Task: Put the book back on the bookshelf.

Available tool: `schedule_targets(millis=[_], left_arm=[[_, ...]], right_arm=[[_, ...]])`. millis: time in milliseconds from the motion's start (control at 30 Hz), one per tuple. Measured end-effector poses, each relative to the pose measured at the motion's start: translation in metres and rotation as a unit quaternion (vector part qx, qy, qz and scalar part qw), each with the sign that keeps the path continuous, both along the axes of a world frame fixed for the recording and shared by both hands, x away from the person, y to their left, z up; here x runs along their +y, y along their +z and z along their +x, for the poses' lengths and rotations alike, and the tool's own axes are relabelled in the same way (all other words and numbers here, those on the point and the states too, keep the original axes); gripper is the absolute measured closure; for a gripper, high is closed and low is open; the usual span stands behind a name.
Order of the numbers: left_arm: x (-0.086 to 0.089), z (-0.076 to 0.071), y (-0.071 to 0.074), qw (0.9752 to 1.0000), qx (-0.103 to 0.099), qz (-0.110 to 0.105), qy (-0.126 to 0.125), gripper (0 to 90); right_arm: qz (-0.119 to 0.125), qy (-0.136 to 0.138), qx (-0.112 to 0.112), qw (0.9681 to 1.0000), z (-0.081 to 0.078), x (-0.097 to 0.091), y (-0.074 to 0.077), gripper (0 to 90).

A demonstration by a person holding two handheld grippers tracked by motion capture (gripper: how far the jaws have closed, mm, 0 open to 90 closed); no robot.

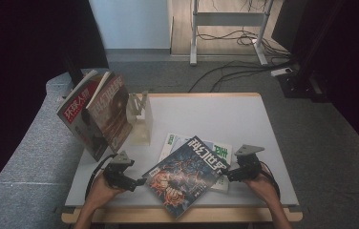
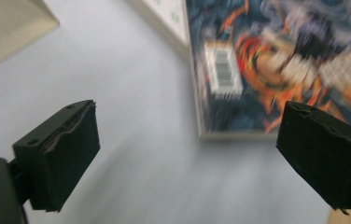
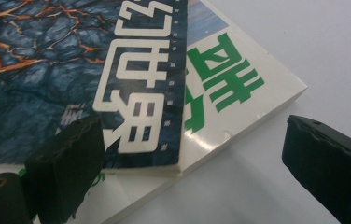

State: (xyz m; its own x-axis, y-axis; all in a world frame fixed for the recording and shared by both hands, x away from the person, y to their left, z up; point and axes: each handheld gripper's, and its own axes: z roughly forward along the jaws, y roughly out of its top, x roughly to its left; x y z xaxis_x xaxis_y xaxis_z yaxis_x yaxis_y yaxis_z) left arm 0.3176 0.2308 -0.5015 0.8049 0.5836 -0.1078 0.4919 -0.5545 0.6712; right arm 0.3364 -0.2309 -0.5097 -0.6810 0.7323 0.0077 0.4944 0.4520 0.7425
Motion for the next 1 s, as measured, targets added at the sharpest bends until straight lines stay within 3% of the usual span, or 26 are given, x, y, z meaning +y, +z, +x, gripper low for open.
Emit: schedule_targets(millis=[200,300,467,733,1000], left_arm=[[-0.007,0.001,-0.015,0.9998,0.005,0.018,-0.006,6.1],[-0.009,0.002,-0.014,0.9999,0.002,0.011,-0.006,5.5],[-0.011,0.003,-0.015,0.9999,0.002,0.013,-0.003,4.5],[-0.014,0.003,-0.021,1.0000,0.005,-0.001,0.002,3.0],[-0.027,0.007,-0.021,1.0000,-0.001,-0.009,0.003,2.0]], right_arm=[[-0.003,0.008,-0.004,1.0000,-0.010,0.000,0.000,6.2],[-0.019,0.012,-0.004,0.9998,-0.012,0.000,-0.002,6.1],[-0.016,0.009,-0.001,0.9998,-0.009,-0.001,-0.005,2.4],[-0.023,-0.008,-0.003,0.9997,0.002,-0.002,-0.005,1.0],[-0.033,-0.038,-0.007,0.9987,0.026,-0.004,-0.003,2.6]])
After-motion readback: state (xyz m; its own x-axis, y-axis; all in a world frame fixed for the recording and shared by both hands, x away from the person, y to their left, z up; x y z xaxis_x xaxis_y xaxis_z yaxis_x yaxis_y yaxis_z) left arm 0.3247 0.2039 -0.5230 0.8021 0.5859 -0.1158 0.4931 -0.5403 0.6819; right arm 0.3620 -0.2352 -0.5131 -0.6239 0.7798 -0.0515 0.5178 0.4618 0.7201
